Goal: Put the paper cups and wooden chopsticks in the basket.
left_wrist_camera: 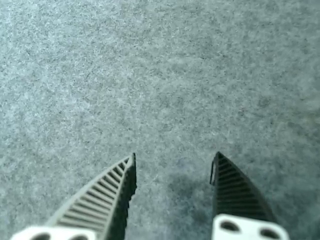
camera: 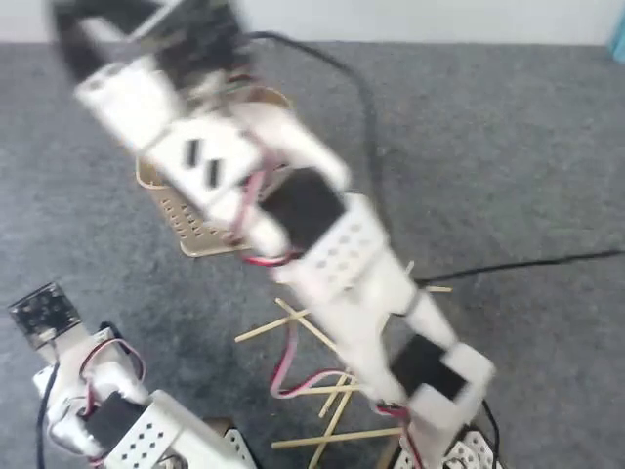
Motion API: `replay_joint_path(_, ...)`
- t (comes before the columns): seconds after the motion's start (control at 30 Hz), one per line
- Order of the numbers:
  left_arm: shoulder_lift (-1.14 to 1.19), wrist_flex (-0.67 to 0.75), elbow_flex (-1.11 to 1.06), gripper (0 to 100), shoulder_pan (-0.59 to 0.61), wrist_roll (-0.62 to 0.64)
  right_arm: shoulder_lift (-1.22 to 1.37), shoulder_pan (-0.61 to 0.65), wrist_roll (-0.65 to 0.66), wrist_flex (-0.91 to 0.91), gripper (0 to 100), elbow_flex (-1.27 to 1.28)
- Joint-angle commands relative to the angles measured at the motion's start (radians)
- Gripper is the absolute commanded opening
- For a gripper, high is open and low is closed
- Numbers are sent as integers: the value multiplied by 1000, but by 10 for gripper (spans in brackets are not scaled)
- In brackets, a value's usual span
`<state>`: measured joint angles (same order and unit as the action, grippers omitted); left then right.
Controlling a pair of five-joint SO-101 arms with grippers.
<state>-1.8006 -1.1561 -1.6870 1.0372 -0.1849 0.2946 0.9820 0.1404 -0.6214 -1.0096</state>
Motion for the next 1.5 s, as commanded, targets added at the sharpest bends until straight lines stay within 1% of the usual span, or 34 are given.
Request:
replay_joint_path(0.0,-3,-5,2,233,5,-12,119,25,43,-10,8,-213)
replay_joint_path(0.2,-3,-5,2,233,6,-12,286,-21,40,-4,12,-331)
replay_joint_path(0.3,-3,-6,2,233,6,-14,344,-51,38,-2,65,-376)
replay_joint_path(0.37,-3,-6,2,233,6,-14,380,-68,9,-2,95,-400)
replay_joint_path(0.43,-3,-6,2,233,6,-14,410,-88,-20,-4,84,-425)
replay_joint_path(0.53,-3,-6,2,233,6,-14,444,-105,-26,-10,46,-459)
replay_joint_path(0.6,-3,-6,2,233,6,-14,449,-110,-26,-35,39,-482)
replay_joint_path(0.7,-3,-6,2,233,6,-14,435,-96,-28,-180,62,-560)
replay_joint_path(0.8,-3,-6,2,233,6,-14,414,-61,-29,-398,101,-677)
replay_joint_path(0.87,-3,-8,2,233,6,-14,358,-47,-29,-593,109,-674)
replay_joint_path(0.93,-3,-8,2,233,6,-14,278,-48,-48,-839,109,-672)
replay_joint_path(1.03,-3,-8,2,233,6,-14,197,-77,-181,-1150,109,-672)
replay_joint_path(1.07,-3,-8,2,233,6,-14,177,-94,-226,-1188,109,-672)
replay_joint_path(1.17,-3,-8,2,233,5,-15,101,-200,-330,-1181,108,-669)
replay_joint_path(1.3,-3,-8,2,233,5,-15,-1,-311,-339,-1181,108,-663)
replay_joint_path(1.4,-3,-8,2,233,5,-15,-73,-357,-339,-1182,108,-663)
replay_joint_path(1.47,-3,-8,2,233,6,-15,-134,-372,-339,-1182,108,-617)
